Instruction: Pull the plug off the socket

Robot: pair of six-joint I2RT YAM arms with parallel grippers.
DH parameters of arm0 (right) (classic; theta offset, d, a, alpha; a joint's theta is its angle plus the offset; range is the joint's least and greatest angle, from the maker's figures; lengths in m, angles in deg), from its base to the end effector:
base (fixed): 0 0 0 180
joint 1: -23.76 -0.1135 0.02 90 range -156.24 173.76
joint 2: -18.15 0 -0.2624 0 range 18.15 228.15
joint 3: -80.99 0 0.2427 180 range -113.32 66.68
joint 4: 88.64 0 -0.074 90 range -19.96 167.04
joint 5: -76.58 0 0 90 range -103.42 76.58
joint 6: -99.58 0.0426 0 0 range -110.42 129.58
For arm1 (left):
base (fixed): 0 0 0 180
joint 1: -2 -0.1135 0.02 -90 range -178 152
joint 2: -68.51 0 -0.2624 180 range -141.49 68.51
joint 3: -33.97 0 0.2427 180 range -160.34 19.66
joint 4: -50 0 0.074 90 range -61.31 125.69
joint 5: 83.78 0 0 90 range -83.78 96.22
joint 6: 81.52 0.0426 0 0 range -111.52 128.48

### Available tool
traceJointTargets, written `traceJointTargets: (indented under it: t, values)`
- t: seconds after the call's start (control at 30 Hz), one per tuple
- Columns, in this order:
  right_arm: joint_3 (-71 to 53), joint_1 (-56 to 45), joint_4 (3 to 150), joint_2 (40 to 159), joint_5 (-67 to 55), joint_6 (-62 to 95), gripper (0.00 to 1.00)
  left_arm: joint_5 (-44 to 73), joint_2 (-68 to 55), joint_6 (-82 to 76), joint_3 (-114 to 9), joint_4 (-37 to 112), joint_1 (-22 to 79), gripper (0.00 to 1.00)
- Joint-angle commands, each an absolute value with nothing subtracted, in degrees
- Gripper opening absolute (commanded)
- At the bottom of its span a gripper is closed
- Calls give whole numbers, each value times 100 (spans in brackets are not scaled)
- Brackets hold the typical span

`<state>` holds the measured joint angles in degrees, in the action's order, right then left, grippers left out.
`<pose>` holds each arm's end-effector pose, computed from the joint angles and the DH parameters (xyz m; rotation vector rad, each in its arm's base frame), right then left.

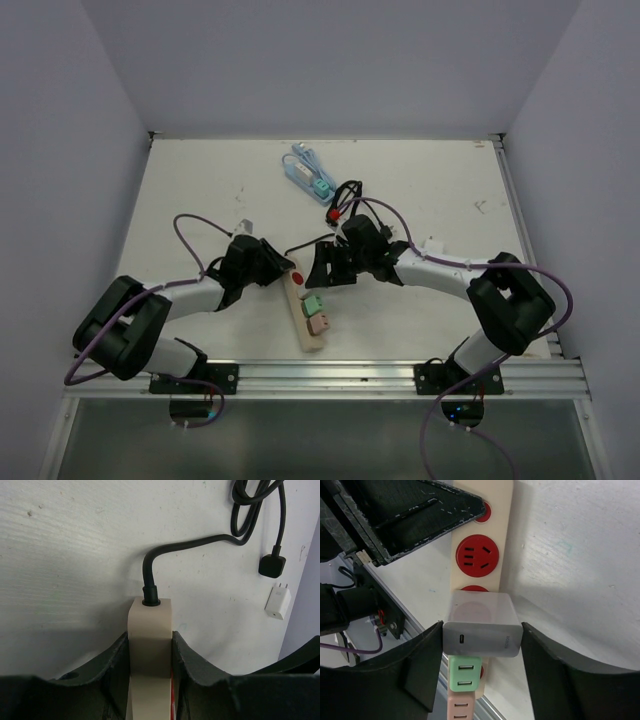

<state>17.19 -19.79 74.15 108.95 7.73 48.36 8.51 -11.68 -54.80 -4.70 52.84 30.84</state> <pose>0.2224 0.2326 0.1864 -0.3086 2.5530 1.0730 0.2164 -0.1211 0.1383 -0.6906 2.3062 -0.8661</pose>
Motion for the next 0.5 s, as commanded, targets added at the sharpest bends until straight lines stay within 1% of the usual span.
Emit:
traceJointTargets:
  t: [0.0,0.03,0.1,0.13,0.2,0.23,0.27,0.3,0.33,0.37,0.4,0.43,0.47]
  values:
    - [1509,-2010,7678,10999,899,4939,61,833,-1112,-5339,-276,4975,3030,0]
    - [1518,-2010,7678,10999,899,4957,53,842,-1104,-5348,-267,4984,3030,0]
    - [1518,-2010,7678,11008,899,4948,46,860,-1086,-5374,-258,4993,3030,0]
    - [1518,-2010,7669,11008,899,4957,38,851,-1086,-5383,-241,5011,3030,1]
    - [1518,-2010,7678,10999,890,4940,29,860,-1042,-5427,-223,5037,3030,9]
    - [1518,-2010,7678,10999,856,4931,21,868,-1024,-5444,-205,5046,3030,13]
    - [1518,-2010,7669,10982,838,4887,17,860,-981,-5453,-197,5046,3030,23]
    - [1518,-2010,7661,10982,812,4878,13,868,-946,-5479,-179,5037,3030,30]
    - [1518,-2010,7643,10973,777,4861,5,860,-902,-5488,-162,5020,3030,38]
    - [1518,-2010,7634,10964,767,4817,3,851,-806,-5497,-153,4993,3030,54]
    - [1518,-2010,7608,10964,750,4808,0,842,-744,-5523,-144,4941,3030,62]
    - [1518,-2010,7608,10956,750,4790,0,851,-700,-5524,-135,4914,3030,68]
    - [1509,-2010,7599,10955,750,4773,0,860,-603,-5524,-144,4888,3030,78]
